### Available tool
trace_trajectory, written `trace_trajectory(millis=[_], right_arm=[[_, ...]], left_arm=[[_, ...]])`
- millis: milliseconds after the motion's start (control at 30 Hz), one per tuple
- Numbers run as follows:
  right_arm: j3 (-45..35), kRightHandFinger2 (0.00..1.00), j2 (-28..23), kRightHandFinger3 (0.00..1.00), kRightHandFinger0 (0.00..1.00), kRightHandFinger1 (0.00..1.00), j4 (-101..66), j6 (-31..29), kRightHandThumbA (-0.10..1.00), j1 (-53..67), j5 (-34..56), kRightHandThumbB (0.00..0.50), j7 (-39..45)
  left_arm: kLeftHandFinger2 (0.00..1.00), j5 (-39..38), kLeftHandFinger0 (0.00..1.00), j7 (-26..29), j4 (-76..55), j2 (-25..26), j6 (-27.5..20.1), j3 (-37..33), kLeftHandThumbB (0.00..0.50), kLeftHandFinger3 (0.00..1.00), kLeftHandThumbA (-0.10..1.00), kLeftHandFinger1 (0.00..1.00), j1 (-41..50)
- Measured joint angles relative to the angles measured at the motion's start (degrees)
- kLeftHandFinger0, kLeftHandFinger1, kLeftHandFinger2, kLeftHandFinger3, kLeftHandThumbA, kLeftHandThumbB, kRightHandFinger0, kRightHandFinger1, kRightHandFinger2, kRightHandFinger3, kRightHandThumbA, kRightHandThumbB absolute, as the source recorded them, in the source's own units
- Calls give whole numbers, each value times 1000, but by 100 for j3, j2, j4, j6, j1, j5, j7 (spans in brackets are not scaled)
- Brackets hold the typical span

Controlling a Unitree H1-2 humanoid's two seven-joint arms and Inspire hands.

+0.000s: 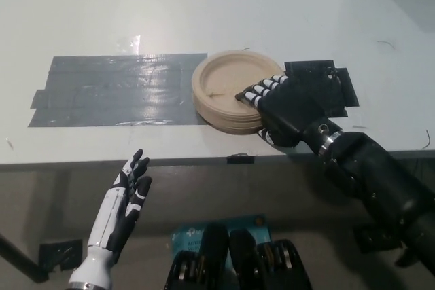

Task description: A stack of plates is kept in the middle of the desk close to the robot and the robot grabs the stack with its right hand, picks it up and hands it to a person.

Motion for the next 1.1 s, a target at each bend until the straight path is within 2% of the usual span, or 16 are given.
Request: trace_trajectory(millis=[67,100,167,233,267,333,367,400,467,533,600,700,767,833,1000,1100], right_arm=[[46,644,46,253,0,150,299,-41,-100,-60,-48,242,-419],[55,584,52,311,0,126,343,-52,-100,-71,-54,253,-491],[122,476,68,298,0,34,558,-93,-100,-100,-96,270,-853],[172,450,67,275,0,3,660,-112,-100,-104,-125,255,-1079],[204,432,62,365,0,1,718,-127,-100,-103,-148,260,-1285],[238,362,31,462,0,0,736,-137,-100,-103,-190,295,-1518],[242,252,22,482,0,0,735,-139,-100,-102,-201,338,-1558],[253,210,-18,479,0,0,730,-155,-100,-97,-233,346,-1686],[252,201,-73,262,0,0,671,-179,-100,-81,-257,340,-1825],[231,315,-157,106,0,0,519,-219,-100,-65,-275,289,-1975],[135,432,-306,46,0,0,103,-251,-100,-42,-281,278,-2084],[-40,585,-460,169,0,1,-427,-259,-100,2,-278,274,-2084],[-207,595,-558,355,0,0,-853,-259,-100,35,-266,299,-2079],[-365,568,-618,443,0,5,-1215,-260,-100,84,-258,308,-2071],[-673,454,-665,317,0,0,-1824,-270,-100,99,-233,343,-2060],[-702,354,-664,150,0,0,-1850,-276,-100,118,-234,349,-2018]], left_arm=[[1000,0,1000,0,0,0,1,2,0,1000,920,1000,-1],[1000,-1,1000,0,0,0,1,2,0,1000,918,1000,-1],[1000,-1,1000,0,0,0,0,2,0,1000,917,1000,-5],[1000,-3,1000,0,0,1,0,5,0,1000,915,1000,-10],[1000,-6,1000,-1,0,3,1,7,0,1000,915,1000,-17],[1000,-9,1000,-2,0,6,1,8,0,1000,915,1000,-35],[1000,-9,1000,-2,0,7,1,8,0,1000,917,1000,-39],[1000,-10,1000,-2,0,9,1,8,0,1000,917,1000,-55],[1000,-10,1000,-2,0,12,1,8,0,1000,920,1000,-72],[1000,-10,1000,-2,0,15,0,8,0,1000,921,1000,-92],[1000,-9,1000,-2,1,25,0,9,0,1000,922,1000,-114],[1000,-9,1000,-2,2,38,1,10,0,1000,936,1000,-127],[1000,-9,1000,-3,6,47,2,9,0,1000,937,1000,-131],[1000,-9,1000,-3,8,53,2,9,0,1000,929,1000,-136],[1000,-15,1000,-4,6,74,2,8,0,1000,918,1000,-149],[1000,-16,1000,-4,6,76,2,5,0,1000,903,1000,-149]])
